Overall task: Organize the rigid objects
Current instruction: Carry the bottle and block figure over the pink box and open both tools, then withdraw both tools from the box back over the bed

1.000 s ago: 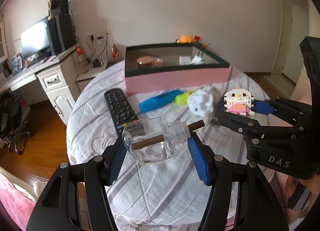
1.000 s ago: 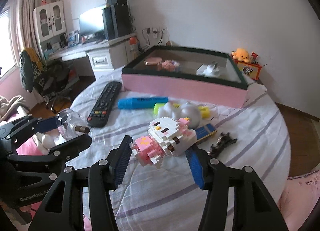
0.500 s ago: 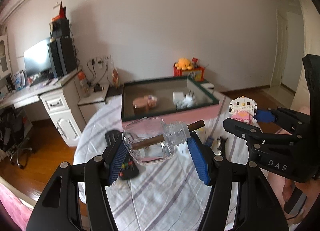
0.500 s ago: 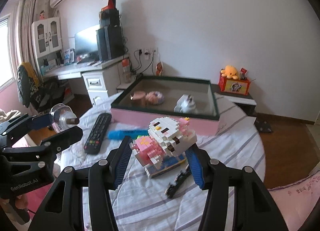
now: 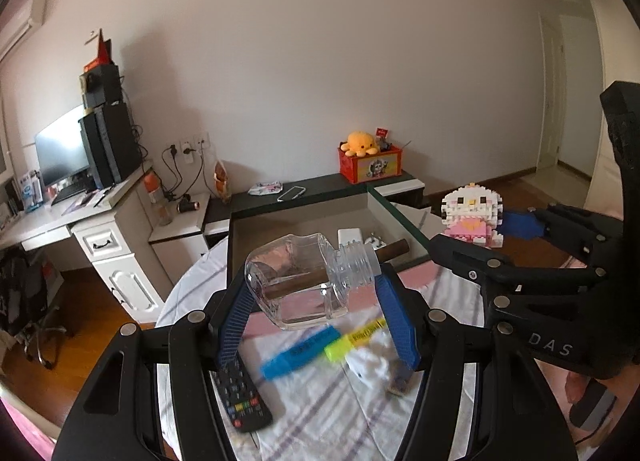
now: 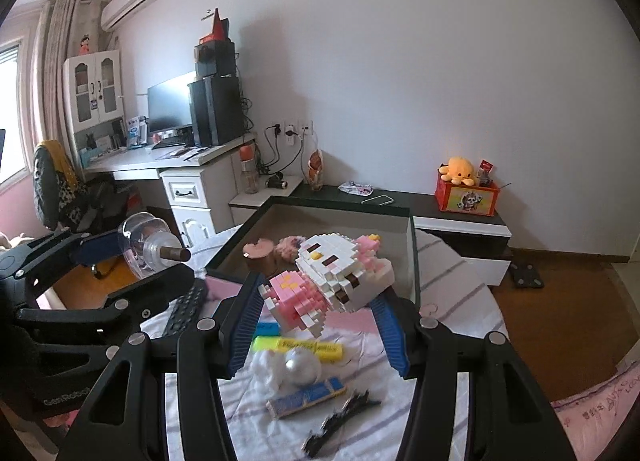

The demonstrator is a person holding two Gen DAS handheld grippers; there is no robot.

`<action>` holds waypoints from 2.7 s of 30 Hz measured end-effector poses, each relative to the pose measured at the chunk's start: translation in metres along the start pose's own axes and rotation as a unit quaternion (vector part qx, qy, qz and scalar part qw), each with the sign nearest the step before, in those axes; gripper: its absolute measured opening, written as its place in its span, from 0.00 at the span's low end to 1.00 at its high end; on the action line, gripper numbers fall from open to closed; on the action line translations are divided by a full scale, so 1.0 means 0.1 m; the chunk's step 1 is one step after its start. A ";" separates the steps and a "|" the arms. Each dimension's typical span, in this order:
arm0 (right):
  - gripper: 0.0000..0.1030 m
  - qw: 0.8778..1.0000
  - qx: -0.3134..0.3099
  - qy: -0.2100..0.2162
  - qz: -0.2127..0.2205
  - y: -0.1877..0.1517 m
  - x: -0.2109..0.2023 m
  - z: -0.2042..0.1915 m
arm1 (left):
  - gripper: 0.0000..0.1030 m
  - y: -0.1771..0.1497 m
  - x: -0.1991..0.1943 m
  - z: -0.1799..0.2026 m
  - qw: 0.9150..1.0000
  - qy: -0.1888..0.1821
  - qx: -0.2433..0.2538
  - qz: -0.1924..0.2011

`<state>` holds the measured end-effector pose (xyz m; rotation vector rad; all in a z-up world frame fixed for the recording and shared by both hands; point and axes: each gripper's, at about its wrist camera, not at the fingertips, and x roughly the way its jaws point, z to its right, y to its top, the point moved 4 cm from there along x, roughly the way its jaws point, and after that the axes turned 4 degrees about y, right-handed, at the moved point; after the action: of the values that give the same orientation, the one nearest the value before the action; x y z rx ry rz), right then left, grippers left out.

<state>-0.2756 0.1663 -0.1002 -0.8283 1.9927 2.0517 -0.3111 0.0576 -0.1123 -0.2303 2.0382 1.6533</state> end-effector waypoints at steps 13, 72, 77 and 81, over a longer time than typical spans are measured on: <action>0.54 0.999 -0.009 -0.002 -0.048 0.42 0.95 0.40 | 0.60 0.47 1.04 -0.09 0.999 -0.003 0.029 -0.043; 1.00 0.993 -0.022 -0.092 0.064 0.26 -0.23 0.24 | 1.00 0.00 -0.15 -0.63 0.992 0.111 -0.052 0.026; 1.00 0.989 -0.014 -0.112 0.097 0.05 -0.67 0.10 | 1.00 -0.25 -0.56 -0.53 0.990 0.114 -0.073 0.042; 1.00 0.988 0.004 -0.113 0.103 -0.14 -0.91 0.03 | 1.00 -0.41 -0.76 -0.47 0.989 0.114 -0.080 0.044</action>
<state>-0.1936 0.1942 -0.0680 -0.3798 2.0308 2.1324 -0.2408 -0.0108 -0.1048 -0.4073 2.1068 1.9237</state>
